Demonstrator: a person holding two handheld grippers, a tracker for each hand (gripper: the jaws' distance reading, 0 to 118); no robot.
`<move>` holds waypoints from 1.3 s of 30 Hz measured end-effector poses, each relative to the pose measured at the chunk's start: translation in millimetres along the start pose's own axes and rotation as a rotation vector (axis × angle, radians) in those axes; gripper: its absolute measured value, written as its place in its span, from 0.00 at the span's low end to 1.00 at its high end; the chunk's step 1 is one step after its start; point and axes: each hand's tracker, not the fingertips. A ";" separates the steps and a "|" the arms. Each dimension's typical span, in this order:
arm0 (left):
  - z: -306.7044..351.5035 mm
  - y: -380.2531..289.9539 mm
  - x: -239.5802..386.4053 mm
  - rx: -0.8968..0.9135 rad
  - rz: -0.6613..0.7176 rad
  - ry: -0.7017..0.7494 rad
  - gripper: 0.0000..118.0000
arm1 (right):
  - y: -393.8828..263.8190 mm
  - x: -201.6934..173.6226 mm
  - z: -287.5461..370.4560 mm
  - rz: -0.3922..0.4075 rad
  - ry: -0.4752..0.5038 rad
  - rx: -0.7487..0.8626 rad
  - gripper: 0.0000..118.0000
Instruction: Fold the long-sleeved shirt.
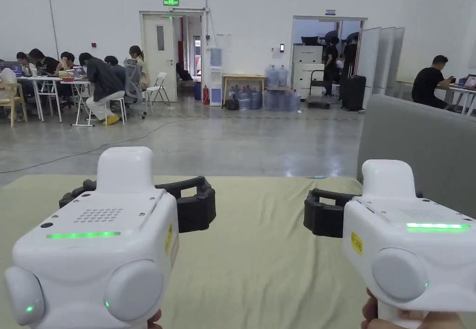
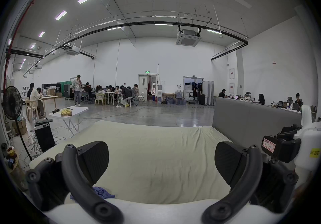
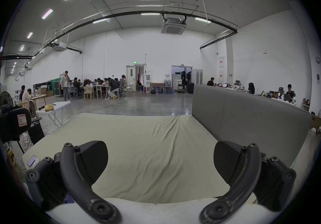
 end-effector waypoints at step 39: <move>2.1 2.3 -5.9 0.008 -0.001 0.012 0.99 | 1.3 -3.8 3.0 -0.009 0.004 0.017 1.00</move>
